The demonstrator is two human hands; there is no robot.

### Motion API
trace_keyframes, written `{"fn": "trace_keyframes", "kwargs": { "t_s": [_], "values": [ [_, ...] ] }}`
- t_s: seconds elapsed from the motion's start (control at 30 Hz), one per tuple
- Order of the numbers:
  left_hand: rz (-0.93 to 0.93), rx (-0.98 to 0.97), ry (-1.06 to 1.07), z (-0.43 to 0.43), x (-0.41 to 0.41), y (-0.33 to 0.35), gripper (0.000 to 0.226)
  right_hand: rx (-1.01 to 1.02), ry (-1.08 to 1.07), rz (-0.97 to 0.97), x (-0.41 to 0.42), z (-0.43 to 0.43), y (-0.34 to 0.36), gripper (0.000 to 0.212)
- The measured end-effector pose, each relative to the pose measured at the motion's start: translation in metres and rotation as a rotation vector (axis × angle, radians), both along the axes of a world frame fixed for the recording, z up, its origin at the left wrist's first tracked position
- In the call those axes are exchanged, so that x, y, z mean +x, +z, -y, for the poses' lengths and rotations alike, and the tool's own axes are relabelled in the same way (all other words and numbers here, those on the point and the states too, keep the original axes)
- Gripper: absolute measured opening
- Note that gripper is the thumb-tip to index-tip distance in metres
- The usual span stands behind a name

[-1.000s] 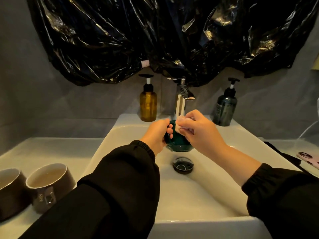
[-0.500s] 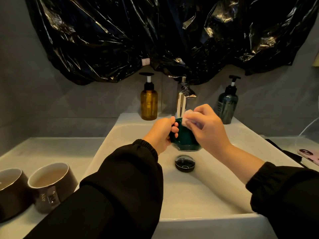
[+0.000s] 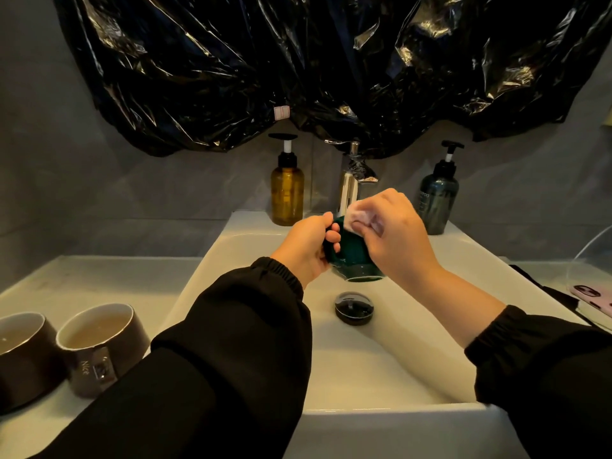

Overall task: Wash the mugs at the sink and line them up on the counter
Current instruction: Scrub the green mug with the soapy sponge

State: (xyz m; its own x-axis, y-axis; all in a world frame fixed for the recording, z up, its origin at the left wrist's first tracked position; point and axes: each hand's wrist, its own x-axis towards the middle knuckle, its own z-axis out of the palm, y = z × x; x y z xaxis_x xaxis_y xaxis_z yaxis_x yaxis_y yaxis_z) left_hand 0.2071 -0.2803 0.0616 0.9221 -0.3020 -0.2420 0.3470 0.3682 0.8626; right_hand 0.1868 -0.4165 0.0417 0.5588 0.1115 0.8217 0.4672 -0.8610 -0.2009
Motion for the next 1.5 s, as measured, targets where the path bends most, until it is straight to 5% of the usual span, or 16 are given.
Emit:
{"fn": "trace_keyframes", "kwargs": {
  "t_s": [0.13,0.3,0.53,0.83,1.03,1.27,1.5],
  "values": [
    [-0.024,-0.072,0.071,-0.006,0.006,0.002,0.032,-0.251,0.110,-0.063,-0.011,-0.003,-0.010,0.014],
    [0.013,0.011,0.046,-0.002,0.002,0.001,0.028,-0.025,0.003,-0.009,-0.002,-0.004,-0.001,0.010],
    [-0.188,-0.177,0.097,-0.017,0.008,0.001,0.033,-0.221,0.175,-0.063,-0.010,-0.002,-0.007,0.020],
    [-0.334,-0.344,0.125,-0.026,0.007,0.004,0.033,0.401,0.053,-0.133,0.000,0.014,-0.007,0.016],
    [-0.351,-0.385,0.153,-0.024,0.007,0.003,0.033,0.009,0.117,0.094,-0.006,-0.010,-0.007,0.017],
    [-0.367,-0.452,0.130,-0.033,0.011,0.006,0.028,-0.427,0.150,0.126,-0.001,-0.009,-0.022,0.012],
    [-0.312,-0.523,0.144,-0.036,0.013,0.010,0.023,-0.340,0.057,0.135,0.003,-0.001,-0.025,0.016]
  ]
}}
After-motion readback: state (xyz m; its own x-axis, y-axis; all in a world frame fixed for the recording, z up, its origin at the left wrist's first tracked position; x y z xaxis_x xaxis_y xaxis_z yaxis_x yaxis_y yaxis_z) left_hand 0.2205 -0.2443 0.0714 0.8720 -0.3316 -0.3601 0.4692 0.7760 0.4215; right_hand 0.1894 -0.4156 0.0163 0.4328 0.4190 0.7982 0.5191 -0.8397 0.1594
